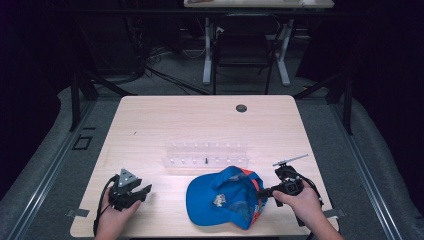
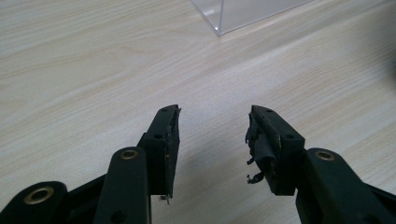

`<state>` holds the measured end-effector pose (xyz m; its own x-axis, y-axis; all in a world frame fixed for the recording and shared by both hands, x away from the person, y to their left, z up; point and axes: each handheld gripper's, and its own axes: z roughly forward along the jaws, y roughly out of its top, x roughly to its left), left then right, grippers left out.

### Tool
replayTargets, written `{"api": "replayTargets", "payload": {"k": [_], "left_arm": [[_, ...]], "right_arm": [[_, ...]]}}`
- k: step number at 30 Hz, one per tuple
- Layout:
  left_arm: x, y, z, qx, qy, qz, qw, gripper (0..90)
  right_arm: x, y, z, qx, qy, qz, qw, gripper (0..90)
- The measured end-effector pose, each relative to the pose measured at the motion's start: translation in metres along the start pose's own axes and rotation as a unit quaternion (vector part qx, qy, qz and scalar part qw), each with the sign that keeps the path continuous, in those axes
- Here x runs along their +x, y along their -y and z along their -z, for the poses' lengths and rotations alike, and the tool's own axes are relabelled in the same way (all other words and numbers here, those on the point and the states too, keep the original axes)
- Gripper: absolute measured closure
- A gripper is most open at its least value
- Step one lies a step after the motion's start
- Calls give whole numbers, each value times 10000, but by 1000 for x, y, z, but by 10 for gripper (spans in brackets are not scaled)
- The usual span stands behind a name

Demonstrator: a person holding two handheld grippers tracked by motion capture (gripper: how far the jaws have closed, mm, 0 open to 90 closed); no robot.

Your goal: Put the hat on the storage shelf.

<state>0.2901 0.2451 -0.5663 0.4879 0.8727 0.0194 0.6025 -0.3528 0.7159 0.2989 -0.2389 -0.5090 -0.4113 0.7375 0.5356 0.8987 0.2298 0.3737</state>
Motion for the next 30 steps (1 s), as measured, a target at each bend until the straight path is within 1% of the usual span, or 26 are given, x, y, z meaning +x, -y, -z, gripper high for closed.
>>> {"api": "replayTargets", "payload": {"k": [1, 2, 3, 5, 7, 9, 10, 11, 13, 14, 16, 17, 19, 21, 23, 24, 25, 26, 27, 28, 29, 30], "left_arm": [[0, 0, 0, 1, -1, 2, 10000, 536], [0, 0, 0, 2, -2, 3, 10000, 536], [0, 0, 0, 5, -3, -2, 10000, 536], [0, 0, 0, 10, -2, -4, 10000, 536], [0, 0, 0, 9, 4, -8, 10000, 536], [0, 0, 0, 6, 3, -7, 10000, 536], [0, 0, 0, 6, 3, -7, 10000, 536], [0, 0, 0, 8, 0, -3, 10000, 536], [0, 0, 0, 11, 0, -6, 10000, 535], [0, 0, 0, 11, -1, -5, 10000, 536], [0, 0, 0, 13, -2, -7, 10000, 535], [0, 0, 0, 7, 1, -1, 10000, 535], [0, 0, 0, 12, -2, -4, 10000, 535], [0, 0, 0, 6, 2, -3, 10000, 536], [0, 0, 0, 3, -1, -3, 10000, 536], [0, 0, 0, 6, -1, -5, 10000, 536], [0, 0, 0, 6, -1, -5, 10000, 535], [0, 0, 0, 6, 1, -3, 10000, 536], [0, 0, 0, 4, 1, -3, 10000, 535], [0, 0, 0, 4, 0, -2, 10000, 536], [0, 0, 0, 4, 0, -2, 10000, 536], [0, 0, 0, -3, 2, -3, 10000, 536]], "right_arm": [[2, 0, 0, -125, -10, -94, 9999, 759], [3, -1, 1, -107, -11, -92, 9999, 764], [2, -2, 2, -27, -19, 15, 10000, 768], [4, -3, 2, -4, 2, 39, 10000, 768], [5, -4, 2, -13, -7, 12, 10000, 768], [6, -5, 2, -58, -9, -65, 10000, 769], [7, -6, 2, -13, 0, -105, 9999, 770], [7, -7, 2, -22, 22, -132, 9999, 771], [9, -8, 4, -23, 55, -129, 9999, 773], [10, -9, 4, -41, 25, -131, 9999, 773], [12, -11, 7, -39, 14, -170, 9998, 774], [13, -12, 9, 30, 27, -167, 9999, 774], [16, -14, 12, -11, 2, -263, 9997, 774], [18, -18, 16, 66, -35, -321, 9995, 775], [21, -20, 20, 77, -15, -396, 9992, 775], [23, -21, 22, 55, -22, -381, 9993, 775], [24, -24, 25, 129, -22, -354, 9993, 776], [26, -25, 26, 125, 1, -414, 9991, 775], [29, -25, 28, 154, -2, -547, 9984, 776], [29, -27, 31, 236, -26, -480, 9986, 776], [29, -27, 31, 236, -26, -480, 9986, 776], [34, -31, 36, 239, -36, -576, 9980, 776]]}}
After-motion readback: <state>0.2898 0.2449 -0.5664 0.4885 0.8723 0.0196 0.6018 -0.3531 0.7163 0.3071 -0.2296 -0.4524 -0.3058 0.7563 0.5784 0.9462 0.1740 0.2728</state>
